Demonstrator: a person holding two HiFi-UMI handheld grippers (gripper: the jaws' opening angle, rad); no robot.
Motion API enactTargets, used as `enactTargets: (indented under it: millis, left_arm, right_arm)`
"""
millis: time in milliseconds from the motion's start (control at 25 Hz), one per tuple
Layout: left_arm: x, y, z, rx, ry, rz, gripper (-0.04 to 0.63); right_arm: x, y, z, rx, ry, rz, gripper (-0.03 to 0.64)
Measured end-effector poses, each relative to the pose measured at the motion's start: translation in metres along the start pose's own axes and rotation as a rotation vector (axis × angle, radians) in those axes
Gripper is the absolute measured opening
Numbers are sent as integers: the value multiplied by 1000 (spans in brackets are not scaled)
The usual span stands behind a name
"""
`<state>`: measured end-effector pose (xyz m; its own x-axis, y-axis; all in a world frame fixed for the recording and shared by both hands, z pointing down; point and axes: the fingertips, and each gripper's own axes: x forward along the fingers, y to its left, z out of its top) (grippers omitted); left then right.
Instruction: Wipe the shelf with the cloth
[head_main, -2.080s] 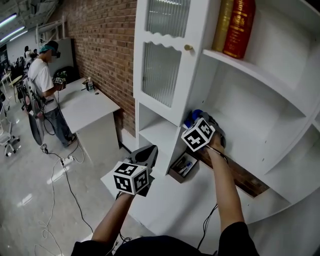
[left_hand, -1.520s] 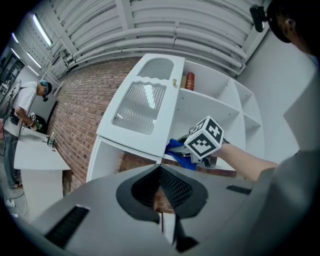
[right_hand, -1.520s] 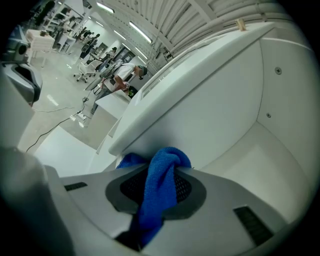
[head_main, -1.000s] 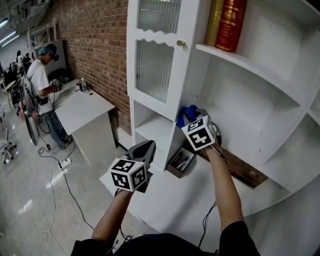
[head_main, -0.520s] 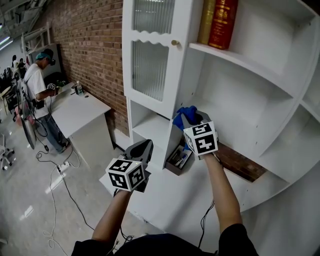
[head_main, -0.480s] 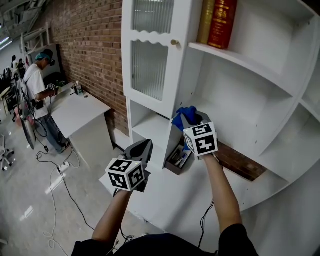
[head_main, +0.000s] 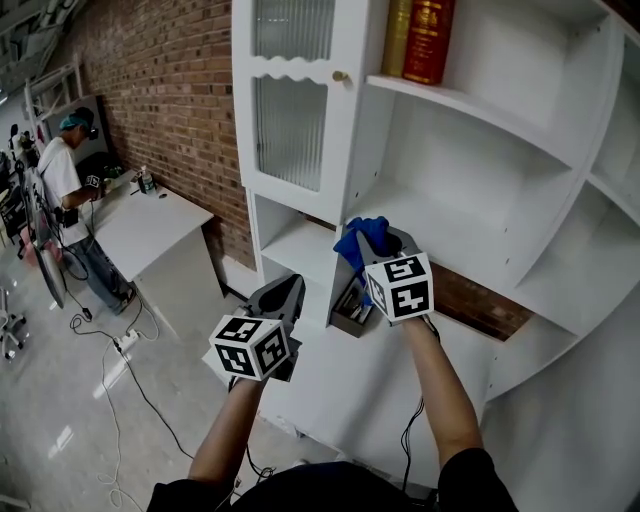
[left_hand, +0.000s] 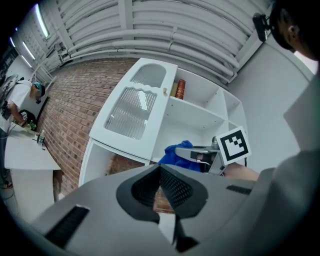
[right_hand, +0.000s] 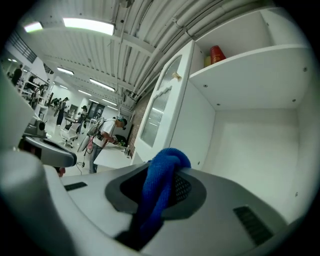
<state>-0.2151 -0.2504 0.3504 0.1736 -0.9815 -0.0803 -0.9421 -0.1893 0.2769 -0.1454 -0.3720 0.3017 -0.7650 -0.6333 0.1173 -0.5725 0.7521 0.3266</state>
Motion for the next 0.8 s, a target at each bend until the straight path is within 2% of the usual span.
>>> enactTargets:
  millis: [320, 800]
  left_arm:
    - [-15, 3, -3, 2, 8, -27, 14]
    - [-17, -4, -2, 8, 3, -48, 15]
  right_arm:
    - [-17, 18, -4, 84, -42, -16, 78]
    - [-34, 39, -8, 126, -58, 28, 78]
